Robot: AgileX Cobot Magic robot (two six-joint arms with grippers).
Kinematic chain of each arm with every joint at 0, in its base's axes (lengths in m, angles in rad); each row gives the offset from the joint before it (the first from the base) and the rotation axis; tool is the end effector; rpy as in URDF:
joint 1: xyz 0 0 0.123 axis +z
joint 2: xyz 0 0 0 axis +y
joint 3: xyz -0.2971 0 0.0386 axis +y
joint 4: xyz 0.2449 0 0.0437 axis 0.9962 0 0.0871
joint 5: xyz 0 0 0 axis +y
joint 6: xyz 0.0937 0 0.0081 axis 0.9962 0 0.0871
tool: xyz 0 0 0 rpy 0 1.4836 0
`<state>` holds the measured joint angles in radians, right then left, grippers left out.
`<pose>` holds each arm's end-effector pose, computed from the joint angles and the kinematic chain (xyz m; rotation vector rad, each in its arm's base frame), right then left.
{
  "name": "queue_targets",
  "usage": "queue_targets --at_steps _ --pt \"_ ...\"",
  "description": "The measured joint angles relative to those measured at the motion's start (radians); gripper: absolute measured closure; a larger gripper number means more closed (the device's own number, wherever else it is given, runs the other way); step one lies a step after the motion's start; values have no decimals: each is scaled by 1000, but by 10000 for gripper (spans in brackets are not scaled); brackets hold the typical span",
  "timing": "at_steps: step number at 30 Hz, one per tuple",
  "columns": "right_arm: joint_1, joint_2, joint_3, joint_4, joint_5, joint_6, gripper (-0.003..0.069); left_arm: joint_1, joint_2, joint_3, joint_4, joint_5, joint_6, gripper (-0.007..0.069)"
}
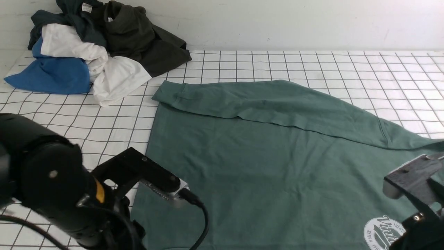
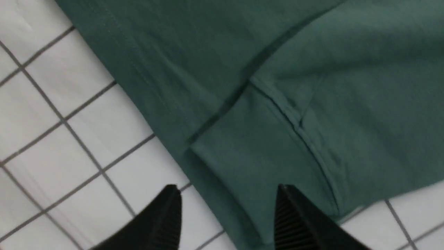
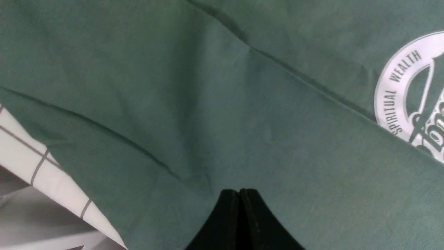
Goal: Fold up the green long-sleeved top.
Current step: Use the left arm to clamp the cuff closest to it
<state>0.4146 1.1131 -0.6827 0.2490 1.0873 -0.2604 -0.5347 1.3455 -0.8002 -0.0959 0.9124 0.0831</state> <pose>0.1364 0.0825 0.2534 -0.8494 2.8761 0.3593 0.1874 -0.1193 0.2397 0.8273 2.8412 -0.1845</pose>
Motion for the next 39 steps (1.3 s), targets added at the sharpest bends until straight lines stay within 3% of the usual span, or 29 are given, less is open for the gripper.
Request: queue_targets --at_steps 6,21,31,35,39 --pt "5 0 0 -7 0 -1 673 40 133 -4 -57 -88 2 161" --pt "5 0 -1 -36 -35 -3 673 74 182 134 -123 -272 17 156" --pt "5 0 -1 -36 -50 -3 673 75 223 124 -194 -271 159 156" --pt "5 0 -1 -36 -50 -3 673 75 225 122 -195 -271 162 202" --pt "5 0 -1 -36 -50 -3 673 47 206 124 -195 -279 163 365"
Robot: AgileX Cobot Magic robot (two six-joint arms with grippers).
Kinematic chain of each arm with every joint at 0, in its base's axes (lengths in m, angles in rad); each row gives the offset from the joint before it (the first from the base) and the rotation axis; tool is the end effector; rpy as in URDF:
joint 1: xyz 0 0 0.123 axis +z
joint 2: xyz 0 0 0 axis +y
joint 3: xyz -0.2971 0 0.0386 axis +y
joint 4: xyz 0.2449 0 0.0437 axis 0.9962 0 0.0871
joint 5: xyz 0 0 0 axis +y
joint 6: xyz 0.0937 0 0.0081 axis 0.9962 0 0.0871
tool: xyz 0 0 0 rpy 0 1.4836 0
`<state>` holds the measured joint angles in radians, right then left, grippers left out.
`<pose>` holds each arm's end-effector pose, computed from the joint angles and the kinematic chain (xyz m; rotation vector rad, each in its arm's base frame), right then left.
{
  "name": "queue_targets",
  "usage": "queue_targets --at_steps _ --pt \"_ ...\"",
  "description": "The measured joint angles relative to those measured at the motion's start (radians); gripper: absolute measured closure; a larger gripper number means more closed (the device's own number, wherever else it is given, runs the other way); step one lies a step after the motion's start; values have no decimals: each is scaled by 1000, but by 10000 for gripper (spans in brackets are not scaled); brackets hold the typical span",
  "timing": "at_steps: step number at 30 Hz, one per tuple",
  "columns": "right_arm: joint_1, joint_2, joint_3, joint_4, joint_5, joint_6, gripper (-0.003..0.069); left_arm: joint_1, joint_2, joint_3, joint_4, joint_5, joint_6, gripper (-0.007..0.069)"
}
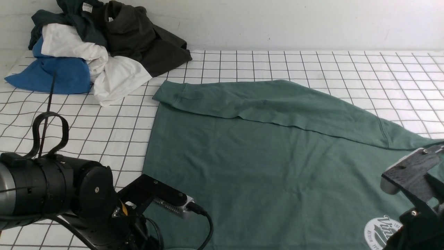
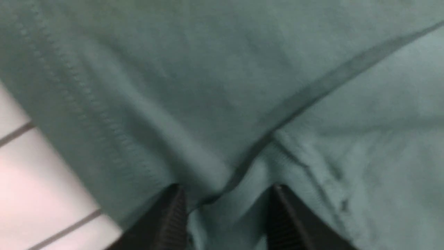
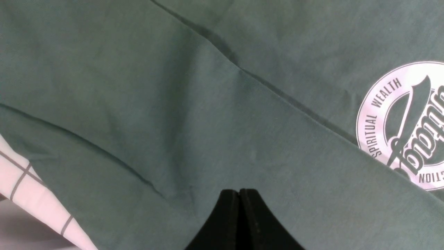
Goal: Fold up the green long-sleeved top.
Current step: Use the left arm to clamp the cuff closest to it, then use the left arm to drag and place the cuff at the centered position on the left edge of the fabric
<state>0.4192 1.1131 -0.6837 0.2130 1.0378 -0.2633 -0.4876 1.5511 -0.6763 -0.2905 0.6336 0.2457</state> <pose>0.1415 0.0818 0.2537 -0.8603 2.8233 0.3079 0.2036 -0.1260 0.1695 0.7592 2.9039 -0.3096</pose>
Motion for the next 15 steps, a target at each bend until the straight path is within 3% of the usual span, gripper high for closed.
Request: queue_targets --at_steps 4,5,15 --pt "0 0 0 0 0 0 673 -30 -32 -2 -15 22 2 559" --pt "0 0 0 0 0 0 673 -33 -37 -3 -15 25 2 578" --pt "0 0 0 0 -1 0 673 -36 -70 -153 53 187 -4 590"
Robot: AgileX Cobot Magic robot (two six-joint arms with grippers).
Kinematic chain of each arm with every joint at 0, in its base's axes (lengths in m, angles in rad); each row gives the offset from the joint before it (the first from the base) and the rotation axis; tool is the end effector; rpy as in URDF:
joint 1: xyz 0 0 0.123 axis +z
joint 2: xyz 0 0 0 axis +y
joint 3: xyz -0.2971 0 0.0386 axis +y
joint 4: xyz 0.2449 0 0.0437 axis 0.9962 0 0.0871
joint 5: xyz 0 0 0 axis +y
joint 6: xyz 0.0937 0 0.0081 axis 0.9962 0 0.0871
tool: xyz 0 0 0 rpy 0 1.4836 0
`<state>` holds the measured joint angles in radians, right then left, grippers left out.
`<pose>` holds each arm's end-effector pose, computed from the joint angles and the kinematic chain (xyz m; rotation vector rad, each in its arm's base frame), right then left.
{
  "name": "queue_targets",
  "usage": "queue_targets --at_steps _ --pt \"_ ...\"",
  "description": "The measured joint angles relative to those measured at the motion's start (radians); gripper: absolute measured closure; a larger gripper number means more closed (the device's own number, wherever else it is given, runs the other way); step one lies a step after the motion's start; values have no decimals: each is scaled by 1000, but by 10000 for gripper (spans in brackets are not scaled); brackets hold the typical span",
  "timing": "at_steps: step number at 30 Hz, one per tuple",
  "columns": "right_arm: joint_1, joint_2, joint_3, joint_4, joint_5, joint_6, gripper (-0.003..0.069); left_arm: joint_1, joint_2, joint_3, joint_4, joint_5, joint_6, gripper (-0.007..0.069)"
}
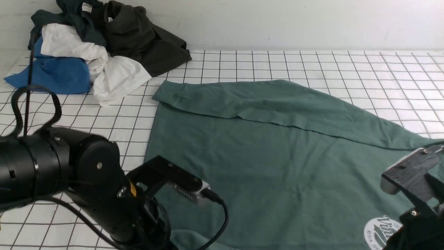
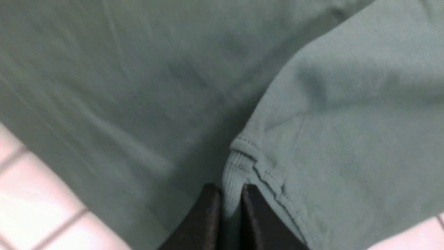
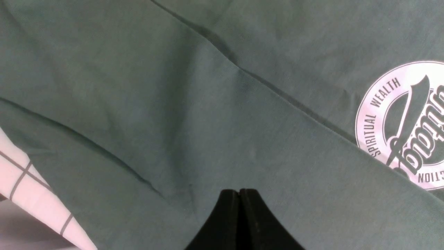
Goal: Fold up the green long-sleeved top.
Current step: Use the left arm to drag and place the cuff at the centered position on the left edge of the fabric, then use the left arm to clamp the cuff farthest from it
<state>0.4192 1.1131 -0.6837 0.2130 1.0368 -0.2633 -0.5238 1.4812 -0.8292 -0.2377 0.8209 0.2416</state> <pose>0.1416 0.0818 0.2537 -0.8599 2.8224 0.3079 0.2095 -0.1397 0.2177 0.9045 2.8281 -0.3170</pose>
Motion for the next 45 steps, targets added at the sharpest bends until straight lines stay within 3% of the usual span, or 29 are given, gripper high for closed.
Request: queue_targets --at_steps 6,11,19,21,27,32,38,45 --pt "0 0 0 0 -7 0 673 48 19 -280 79 102 -4 590" --pt "0 0 0 0 -14 0 673 150 138 -531 92 196 5 590" --pt "0 0 0 -6 -18 0 673 203 354 -637 113 250 11 585" --pt "0 0 0 -7 -19 0 673 204 397 -637 134 249 10 560" --pt "0 0 -4 -27 -21 0 673 204 442 -673 255 216 -111 321" --pt "0 0 -53 -37 0 7 673 204 443 -763 309 216 -208 197" --pt "0 0 -129 -102 10 64 673 216 485 -887 300 234 -218 177" --pt "0 0 -190 -213 5 162 673 308 626 -1102 156 257 -170 177"
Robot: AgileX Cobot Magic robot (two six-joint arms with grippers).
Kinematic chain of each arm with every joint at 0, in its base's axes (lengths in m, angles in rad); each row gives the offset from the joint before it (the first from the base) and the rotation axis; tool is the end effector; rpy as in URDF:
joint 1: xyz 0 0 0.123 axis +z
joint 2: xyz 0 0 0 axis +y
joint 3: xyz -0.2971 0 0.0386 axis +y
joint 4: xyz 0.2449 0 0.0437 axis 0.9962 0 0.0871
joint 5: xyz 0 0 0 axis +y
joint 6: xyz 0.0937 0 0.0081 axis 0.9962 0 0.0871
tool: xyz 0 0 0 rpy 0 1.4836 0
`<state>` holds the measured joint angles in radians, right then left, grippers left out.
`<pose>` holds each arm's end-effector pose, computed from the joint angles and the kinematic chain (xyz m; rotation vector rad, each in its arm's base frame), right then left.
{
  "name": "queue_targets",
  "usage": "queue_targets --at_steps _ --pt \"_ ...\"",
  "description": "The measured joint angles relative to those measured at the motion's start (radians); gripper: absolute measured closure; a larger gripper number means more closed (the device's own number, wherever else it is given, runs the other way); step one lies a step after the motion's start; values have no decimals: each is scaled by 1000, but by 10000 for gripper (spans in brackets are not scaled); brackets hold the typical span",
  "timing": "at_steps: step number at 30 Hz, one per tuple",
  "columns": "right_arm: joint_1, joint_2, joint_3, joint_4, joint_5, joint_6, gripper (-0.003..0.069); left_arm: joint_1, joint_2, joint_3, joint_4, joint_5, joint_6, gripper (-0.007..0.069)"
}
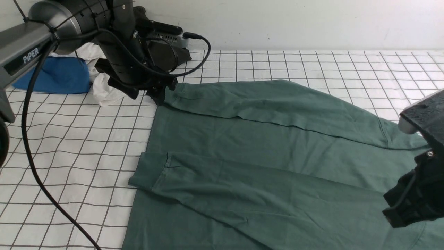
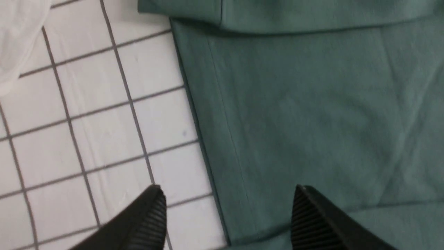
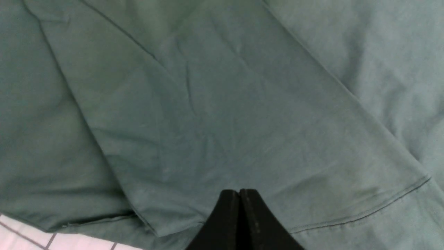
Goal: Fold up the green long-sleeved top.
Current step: Use the left arm to clamp the cuff farthest from it
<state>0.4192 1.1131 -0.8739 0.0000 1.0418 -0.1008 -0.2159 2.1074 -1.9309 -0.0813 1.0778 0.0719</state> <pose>0.1700 0.0758 0.3035 -0.7116 2.6751 0.0837 0.4583 -0.1074 0.2724 0.3607 2.7171 -0.1491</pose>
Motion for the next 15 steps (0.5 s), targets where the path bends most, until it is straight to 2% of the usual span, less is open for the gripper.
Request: queue_targets --at_steps 3,9,15 --pt "0 0 0 -19 -3 10 673 16 65 -70 -39 -10 24 177" --pt "0 0 0 -24 -8 12 673 17 180 -193 -36 -34 31 177" --pt "0 0 0 -31 -8 55 673 45 299 -304 -14 -93 -64 177"
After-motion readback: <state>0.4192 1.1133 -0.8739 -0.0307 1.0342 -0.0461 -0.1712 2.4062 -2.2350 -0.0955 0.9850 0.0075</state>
